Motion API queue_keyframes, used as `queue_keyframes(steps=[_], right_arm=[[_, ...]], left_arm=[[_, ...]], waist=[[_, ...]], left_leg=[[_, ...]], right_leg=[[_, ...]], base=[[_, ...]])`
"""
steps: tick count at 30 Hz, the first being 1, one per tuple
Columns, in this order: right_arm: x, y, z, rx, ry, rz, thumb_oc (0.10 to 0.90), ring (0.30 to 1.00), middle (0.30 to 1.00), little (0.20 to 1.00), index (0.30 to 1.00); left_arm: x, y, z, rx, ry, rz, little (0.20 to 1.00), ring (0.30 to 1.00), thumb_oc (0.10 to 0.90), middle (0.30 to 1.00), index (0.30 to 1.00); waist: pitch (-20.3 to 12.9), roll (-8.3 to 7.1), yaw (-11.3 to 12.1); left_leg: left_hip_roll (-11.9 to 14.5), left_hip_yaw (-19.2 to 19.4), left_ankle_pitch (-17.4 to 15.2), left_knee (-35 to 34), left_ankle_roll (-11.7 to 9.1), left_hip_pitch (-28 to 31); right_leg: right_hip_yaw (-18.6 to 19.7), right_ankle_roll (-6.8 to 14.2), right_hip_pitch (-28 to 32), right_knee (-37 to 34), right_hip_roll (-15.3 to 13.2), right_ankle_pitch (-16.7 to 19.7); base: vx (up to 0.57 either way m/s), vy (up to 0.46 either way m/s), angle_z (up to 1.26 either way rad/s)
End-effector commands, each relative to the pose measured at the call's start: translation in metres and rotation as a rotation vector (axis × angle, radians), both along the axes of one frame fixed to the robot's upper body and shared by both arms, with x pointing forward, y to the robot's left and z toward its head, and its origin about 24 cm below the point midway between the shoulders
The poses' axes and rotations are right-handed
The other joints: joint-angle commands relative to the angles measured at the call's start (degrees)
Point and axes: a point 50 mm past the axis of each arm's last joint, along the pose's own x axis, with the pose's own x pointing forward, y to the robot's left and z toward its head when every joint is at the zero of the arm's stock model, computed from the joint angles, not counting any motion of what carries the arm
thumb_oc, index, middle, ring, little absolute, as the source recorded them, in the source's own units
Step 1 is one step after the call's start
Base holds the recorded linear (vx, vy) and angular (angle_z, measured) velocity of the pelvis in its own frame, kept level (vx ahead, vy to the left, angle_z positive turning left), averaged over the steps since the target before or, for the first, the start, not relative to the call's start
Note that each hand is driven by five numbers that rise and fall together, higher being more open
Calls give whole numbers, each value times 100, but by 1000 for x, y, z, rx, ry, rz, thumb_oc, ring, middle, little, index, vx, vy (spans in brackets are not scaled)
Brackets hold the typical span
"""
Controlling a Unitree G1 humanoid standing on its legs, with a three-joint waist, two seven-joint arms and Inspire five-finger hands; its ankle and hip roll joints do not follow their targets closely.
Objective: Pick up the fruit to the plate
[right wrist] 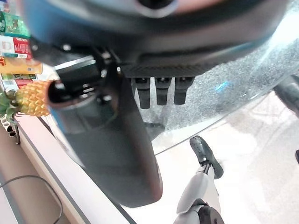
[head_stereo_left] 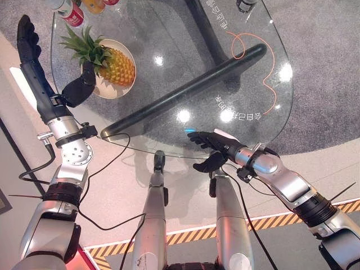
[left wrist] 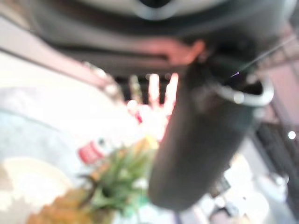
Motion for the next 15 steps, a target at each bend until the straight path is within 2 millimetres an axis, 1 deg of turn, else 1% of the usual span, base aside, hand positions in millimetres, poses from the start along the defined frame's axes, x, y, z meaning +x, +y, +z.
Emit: queue_keyframes(steps=[1,5,9,12,15], right_arm=[[-15,14,24,68,-105,129,800,900,900,900,900],[-16,15,23,68,-101,129,800,900,900,900,900],[-16,13,17,72,-86,123,800,900,900,900,900],[-18,12,9,78,-56,122,800,900,900,900,900],[-21,9,-1,82,-24,119,800,900,900,900,900]], left_arm=[[-14,12,37,-42,-200,7,900,900,800,900,900],[-16,17,35,-81,-198,4,900,900,800,900,900],[-18,21,26,-105,-165,-21,900,900,800,900,900],[-20,23,12,-158,-129,-56,900,900,800,900,900],[-24,23,-7,-206,-87,-93,900,900,800,900,900]], waist=[[-147,258,-110],[-147,268,-98],[-147,266,-60],[-147,254,-24],[-147,237,26]], left_leg=[[-700,246,-530,526,586,134],[-680,228,-504,429,566,312],[-676,200,-489,335,555,545],[-664,164,-469,199,542,818],[-641,122,-445,31,531,1127]], right_leg=[[-546,-199,751,-1133,471,532],[-545,-204,925,-1180,470,502],[-581,-205,1164,-1243,456,471],[-594,-205,1436,-1345,454,454],[-614,-202,1738,-1458,453,434]], base=[[-22,-47,2],[-29,-46,3],[-36,-59,0],[-44,-76,1],[-36,-72,2]])
